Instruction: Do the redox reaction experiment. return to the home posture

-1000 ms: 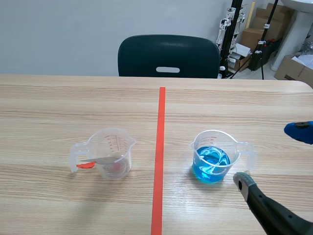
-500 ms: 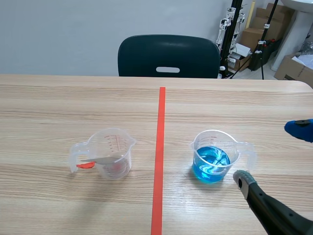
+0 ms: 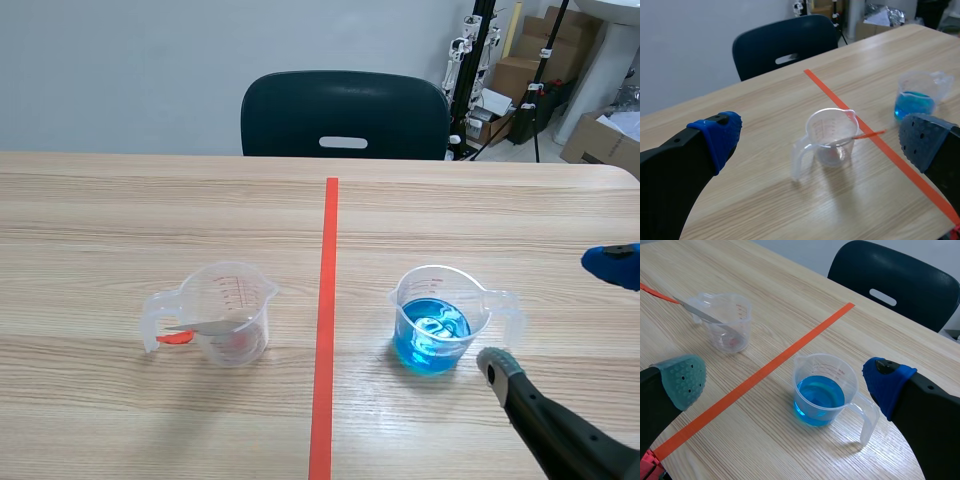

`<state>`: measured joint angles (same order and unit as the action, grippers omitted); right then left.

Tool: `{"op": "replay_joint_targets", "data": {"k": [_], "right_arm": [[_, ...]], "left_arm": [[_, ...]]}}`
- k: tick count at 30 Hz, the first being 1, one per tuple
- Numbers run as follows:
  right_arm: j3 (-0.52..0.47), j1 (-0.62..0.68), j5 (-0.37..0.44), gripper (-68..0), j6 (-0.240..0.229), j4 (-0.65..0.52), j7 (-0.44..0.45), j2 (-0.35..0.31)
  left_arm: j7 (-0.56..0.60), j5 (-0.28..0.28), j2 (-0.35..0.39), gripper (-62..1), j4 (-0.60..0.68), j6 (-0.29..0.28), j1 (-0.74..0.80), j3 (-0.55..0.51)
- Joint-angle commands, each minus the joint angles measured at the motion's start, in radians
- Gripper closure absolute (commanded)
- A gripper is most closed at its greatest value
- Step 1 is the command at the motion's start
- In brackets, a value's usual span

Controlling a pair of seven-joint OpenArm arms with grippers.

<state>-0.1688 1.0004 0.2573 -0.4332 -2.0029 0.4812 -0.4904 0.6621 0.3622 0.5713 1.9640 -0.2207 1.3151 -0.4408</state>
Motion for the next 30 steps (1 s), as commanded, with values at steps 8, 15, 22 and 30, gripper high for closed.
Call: {"op": "replay_joint_targets", "data": {"k": [8, 15, 22, 30], "right_arm": [[-0.006, -0.006, 0.011, -67.9, 0.0, -0.019, 0.023, 0.0], [-0.006, -0.006, 0.011, -67.9, 0.0, -0.019, 0.022, 0.0], [-0.006, -0.006, 0.011, -67.9, 0.0, -0.019, 0.02, 0.0], [-0.006, -0.006, 0.011, -67.9, 0.0, -0.019, 0.014, 0.0]], "left_arm": [[-0.075, 0.008, -0.037, -62.3, 0.014, -0.055, -0.162, 0.003], [-0.095, 0.007, -0.081, -62.3, 0.014, -0.113, -0.316, 0.003], [-0.222, -0.064, -0.135, -62.3, 0.014, -0.172, -0.413, 0.003], [-0.249, -0.087, -0.138, -62.3, 0.014, -0.195, -0.424, 0.003]]}}
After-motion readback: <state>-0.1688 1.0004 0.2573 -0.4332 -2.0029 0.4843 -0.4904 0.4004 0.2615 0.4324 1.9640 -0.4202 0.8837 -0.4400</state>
